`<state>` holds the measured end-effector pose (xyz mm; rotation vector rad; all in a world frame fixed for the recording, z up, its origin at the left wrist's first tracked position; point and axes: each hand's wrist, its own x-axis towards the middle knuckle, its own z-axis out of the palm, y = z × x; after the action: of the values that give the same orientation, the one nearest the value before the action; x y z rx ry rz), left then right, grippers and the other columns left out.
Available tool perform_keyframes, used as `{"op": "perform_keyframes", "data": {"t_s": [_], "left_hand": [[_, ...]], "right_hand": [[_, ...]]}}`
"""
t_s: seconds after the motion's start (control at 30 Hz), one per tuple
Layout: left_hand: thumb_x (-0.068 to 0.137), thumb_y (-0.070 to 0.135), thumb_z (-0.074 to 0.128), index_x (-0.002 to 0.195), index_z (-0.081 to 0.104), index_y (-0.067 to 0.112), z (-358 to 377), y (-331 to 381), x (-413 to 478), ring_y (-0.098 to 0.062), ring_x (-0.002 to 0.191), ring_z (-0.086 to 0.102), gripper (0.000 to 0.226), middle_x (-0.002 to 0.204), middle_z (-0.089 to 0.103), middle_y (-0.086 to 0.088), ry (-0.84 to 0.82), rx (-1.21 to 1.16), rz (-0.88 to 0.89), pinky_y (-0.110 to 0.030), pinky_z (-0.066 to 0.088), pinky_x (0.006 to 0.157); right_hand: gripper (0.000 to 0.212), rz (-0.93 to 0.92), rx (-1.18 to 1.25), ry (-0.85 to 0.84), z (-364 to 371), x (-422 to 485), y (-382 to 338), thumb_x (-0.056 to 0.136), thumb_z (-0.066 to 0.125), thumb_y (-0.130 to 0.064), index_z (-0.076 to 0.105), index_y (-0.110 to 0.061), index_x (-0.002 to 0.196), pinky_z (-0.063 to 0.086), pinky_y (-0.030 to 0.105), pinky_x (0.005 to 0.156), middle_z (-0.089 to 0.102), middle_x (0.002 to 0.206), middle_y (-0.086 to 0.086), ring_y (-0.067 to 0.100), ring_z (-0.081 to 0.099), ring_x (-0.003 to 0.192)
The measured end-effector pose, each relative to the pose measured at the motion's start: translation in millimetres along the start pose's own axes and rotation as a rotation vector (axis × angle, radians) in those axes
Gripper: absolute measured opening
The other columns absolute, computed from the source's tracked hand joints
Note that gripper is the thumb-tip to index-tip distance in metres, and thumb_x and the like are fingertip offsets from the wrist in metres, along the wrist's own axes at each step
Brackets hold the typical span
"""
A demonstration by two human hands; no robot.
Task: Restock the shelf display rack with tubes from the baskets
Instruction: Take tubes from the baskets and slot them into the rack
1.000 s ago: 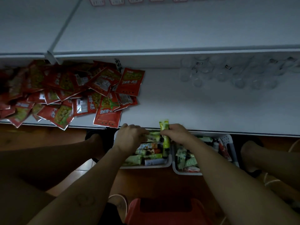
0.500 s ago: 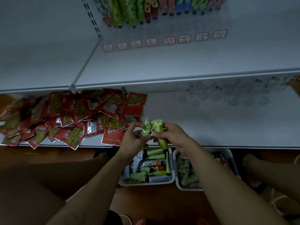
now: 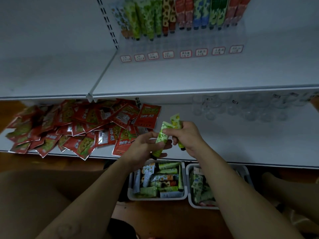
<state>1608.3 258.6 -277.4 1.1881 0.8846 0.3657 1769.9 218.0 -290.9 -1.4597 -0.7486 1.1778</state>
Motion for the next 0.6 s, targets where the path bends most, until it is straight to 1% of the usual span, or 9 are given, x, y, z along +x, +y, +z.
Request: {"op": "perform_keyframes", "data": {"t_s": [0.07, 0.13, 0.2, 0.3, 0.37, 0.43, 0.5, 0.53, 0.6], "left_hand": [[0.09, 0.0, 0.057, 0.108, 0.057, -0.002, -3, 12, -2, -0.028, 0.103, 0.066, 0.018, 0.108, 0.067, -0.021, -0.02, 0.059, -0.006, -0.05, 0.052, 0.089], [0.088, 0.011, 0.064, 0.101, 0.062, 0.002, -6, 27, -4, -0.023, 0.089, 0.067, 0.016, 0.097, 0.068, -0.019, -0.003, 0.236, 0.022, -0.039, 0.054, 0.078], [0.084, 0.02, 0.07, 0.09, 0.064, 0.002, -10, 43, -5, -0.019, 0.072, 0.062, 0.02, 0.083, 0.065, -0.018, 0.05, 0.422, 0.092, -0.029, 0.053, 0.067], [0.08, 0.026, 0.075, 0.08, 0.068, 0.008, -12, 68, -6, -0.012, 0.06, 0.06, 0.019, 0.072, 0.068, -0.013, 0.189, 0.565, 0.219, -0.028, 0.05, 0.059], [0.081, 0.026, 0.074, 0.079, 0.071, 0.012, -15, 84, -4, -0.014, 0.062, 0.064, 0.015, 0.072, 0.07, -0.007, 0.257, 0.556, 0.285, -0.032, 0.053, 0.063], [0.08, 0.03, 0.074, 0.081, 0.072, 0.014, -18, 98, -2, -0.024, 0.074, 0.07, 0.016, 0.078, 0.073, -0.007, 0.288, 0.541, 0.324, -0.043, 0.058, 0.075], [0.075, 0.033, 0.078, 0.08, 0.072, 0.012, -19, 112, 0, -0.032, 0.076, 0.069, 0.023, 0.08, 0.072, -0.014, 0.312, 0.48, 0.353, -0.05, 0.055, 0.076], [0.073, 0.032, 0.08, 0.081, 0.07, 0.008, -19, 120, 0, -0.034, 0.073, 0.067, 0.027, 0.082, 0.07, -0.02, 0.321, 0.416, 0.374, -0.052, 0.054, 0.075], [0.073, 0.024, 0.08, 0.083, 0.066, -0.003, -18, 135, 1, -0.032, 0.072, 0.063, 0.032, 0.087, 0.065, -0.029, 0.285, 0.263, 0.41, -0.053, 0.053, 0.076]], "right_hand": [[0.021, -0.024, -0.004, -0.005, 0, -1, -8, 0.075, 0.079, -0.014, 0.064, -0.009, 0.062, 0.039, 0.026, 0.046, 0.05, 0.049, 0.007, 0.016, 0.043, 0.042], [0.02, -0.034, 0.005, -0.029, 1, -1, -19, 0.075, 0.079, -0.014, 0.064, -0.011, 0.062, 0.039, 0.027, 0.047, 0.049, 0.048, 0.005, 0.016, 0.042, 0.043], [0.017, -0.049, 0.01, -0.08, 2, -3, -32, 0.076, 0.079, -0.015, 0.065, -0.012, 0.066, 0.039, 0.028, 0.048, 0.05, 0.051, 0.003, 0.016, 0.042, 0.046], [0.012, -0.086, 0.011, -0.166, 4, -7, -56, 0.087, 0.067, -0.02, 0.062, -0.012, 0.08, 0.043, 0.031, 0.058, 0.055, 0.06, 0.002, 0.015, 0.048, 0.056], [0.006, -0.098, 0.03, -0.225, 4, -8, -74, 0.094, 0.057, -0.015, 0.06, -0.01, 0.093, 0.046, 0.034, 0.069, 0.058, 0.071, 0.004, 0.015, 0.054, 0.065], [0.011, -0.118, 0.053, -0.262, 3, -8, -92, 0.095, 0.051, -0.004, 0.06, -0.009, 0.1, 0.05, 0.034, 0.075, 0.061, 0.079, 0.005, 0.015, 0.058, 0.071], [0.014, -0.13, 0.049, -0.269, 3, -9, -105, 0.094, 0.052, -0.001, 0.062, -0.01, 0.1, 0.053, 0.036, 0.078, 0.065, 0.083, 0.006, 0.015, 0.062, 0.074], [0.014, -0.142, 0.006, -0.259, 3, -9, -109, 0.093, 0.054, -0.002, 0.064, -0.011, 0.098, 0.054, 0.04, 0.083, 0.067, 0.085, 0.006, 0.017, 0.064, 0.076], [0.01, -0.169, -0.091, -0.233, 2, -11, -114, 0.09, 0.061, -0.006, 0.067, -0.013, 0.095, 0.053, 0.047, 0.09, 0.071, 0.088, 0.008, 0.025, 0.068, 0.084]]}}
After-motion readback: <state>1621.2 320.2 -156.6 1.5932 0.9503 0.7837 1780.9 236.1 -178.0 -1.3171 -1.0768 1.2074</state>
